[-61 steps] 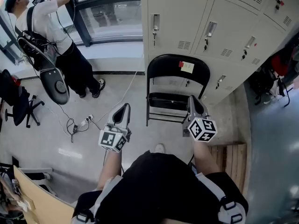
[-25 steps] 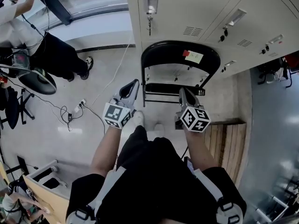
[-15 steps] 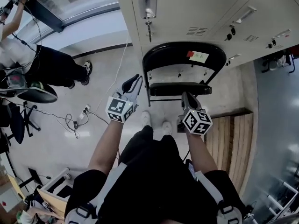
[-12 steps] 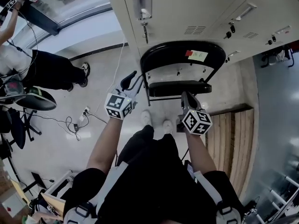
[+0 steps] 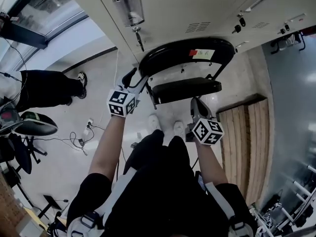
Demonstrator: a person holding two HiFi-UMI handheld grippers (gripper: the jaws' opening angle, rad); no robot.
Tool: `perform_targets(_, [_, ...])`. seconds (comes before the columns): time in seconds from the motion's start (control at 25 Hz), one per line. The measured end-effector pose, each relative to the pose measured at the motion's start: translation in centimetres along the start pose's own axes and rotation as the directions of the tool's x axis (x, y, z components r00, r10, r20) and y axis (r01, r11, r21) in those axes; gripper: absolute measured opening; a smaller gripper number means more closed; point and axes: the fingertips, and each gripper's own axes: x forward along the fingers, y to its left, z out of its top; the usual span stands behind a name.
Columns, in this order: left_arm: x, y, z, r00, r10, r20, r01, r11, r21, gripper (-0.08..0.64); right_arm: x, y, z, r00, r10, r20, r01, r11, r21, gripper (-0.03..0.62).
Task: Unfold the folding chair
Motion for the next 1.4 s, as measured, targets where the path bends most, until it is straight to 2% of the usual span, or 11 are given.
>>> perform_targets(0.32, [2.4,-0.6,-0.5,0.995,-0.085,-0.055,0.088,0.995,0.051,0.247,0.5,-0.2,-0.7,1.0,-0.024,-0.014,0.024,1.0,0.014,0.005])
perform_targets(0.52, [3.6,-0.8,0.0,0.989,-0.138,-0.053,0.142,0.987,0.073,0.247,0.3,-1.4,-1.9,0.997,-0.065,-0.04,0.066,0.997,0.03,0.006])
perform_targets(0.64, [4.6,-1.5,0.4,0.986,-0.16,-0.053,0.165,0.98,0.112,0.246,1.0,-2.4,-3.2,0.991,-0.116,-0.065,0.12,0.991,0.062,0.006])
perform_targets(0.76, [5.1,-1.6,0.8,0.986,-0.159,-0.044,0.163,0.98,0.111,0.244,2.2,-2.9,-4.3,0.983,-0.159,-0.094,0.171,0.974,0.15,0.006])
perform_targets(0.84, [5.0,-1.6,0.8,0.987,-0.156,-0.039,0.159,0.982,0.103,0.244,2.9,-2.8,-5.1,0.979,-0.166,-0.122,0.19,0.955,0.226,0.124])
perform_targets(1.0, [5.0,-1.7,0.8,0.986,-0.164,-0.044,0.167,0.981,0.098,0.241,4.3,-3.0,-6.8,0.963,-0.198,-0.184,0.253,0.9,0.355,0.23])
perform_targets(1.12, [4.8,-2.0,0.8,0.984,-0.172,-0.045,0.175,0.979,0.102,0.232,5.7,-3.1,-8.3,0.953,-0.205,-0.225,0.287,0.85,0.441,0.281])
perform_targets(1.32, [4.0,-2.9,0.6,0.983,-0.183,-0.031,0.185,0.976,0.116,0.221,8.0,-4.3,-10.1,0.933,-0.229,-0.276,0.352,0.737,0.578,0.316])
perform_targets(1.4, [3.6,-3.3,0.5,0.982,-0.189,-0.03,0.191,0.975,0.117,0.221,8.7,-4.7,-10.4,0.927,-0.242,-0.287,0.37,0.714,0.594,0.316])
